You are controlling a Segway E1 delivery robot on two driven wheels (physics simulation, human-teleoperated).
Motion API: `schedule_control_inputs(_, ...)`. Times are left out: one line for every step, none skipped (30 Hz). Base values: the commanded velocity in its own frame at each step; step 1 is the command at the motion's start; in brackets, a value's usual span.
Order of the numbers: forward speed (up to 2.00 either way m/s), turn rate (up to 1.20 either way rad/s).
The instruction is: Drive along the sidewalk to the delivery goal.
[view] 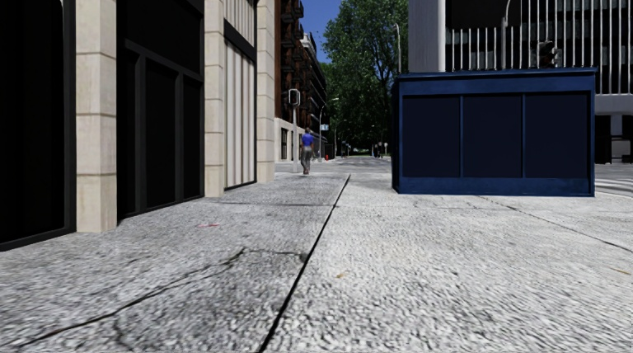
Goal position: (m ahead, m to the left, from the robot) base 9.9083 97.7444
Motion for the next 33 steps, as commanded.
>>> schedule_control_inputs(2.0, 0.0)
schedule_control_inputs(2.0, 0.0)
schedule_control_inputs(2.0, 0.0)
schedule_control_inputs(2.0, 0.0)
schedule_control_inputs(2.0, 0.0)
schedule_control_inputs(2.0, 0.0)
schedule_control_inputs(2.0, 0.0)
schedule_control_inputs(2.0, 0.0)
schedule_control_inputs(2.0, 0.0)
schedule_control_inputs(2.0, 0.0)
schedule_control_inputs(2.0, 0.0)
schedule_control_inputs(2.0, 0.0)
schedule_control_inputs(2.0, 0.0)
schedule_control_inputs(2.0, 0.0)
schedule_control_inputs(2.0, 0.0)
schedule_control_inputs(2.0, 0.0)
schedule_control_inputs(2.0, 0.0)
schedule_control_inputs(2.0, 0.0)
schedule_control_inputs(2.0, 0.0)
schedule_control_inputs(2.0, 0.0)
schedule_control_inputs(2.0, 0.0)
schedule_control_inputs(2.0, 0.0)
schedule_control_inputs(2.0, 0.0)
schedule_control_inputs(2.0, 0.0)
schedule_control_inputs(2.0, 0.0)
schedule_control_inputs(2.0, 0.0)
schedule_control_inputs(2.0, 0.0)
schedule_control_inputs(2.0, 0.0)
schedule_control_inputs(2.0, 0.0)
schedule_control_inputs(2.0, 0.0)
schedule_control_inputs(2.0, 0.0)
schedule_control_inputs(2.0, 0.0)
schedule_control_inputs(2.0, 0.0)
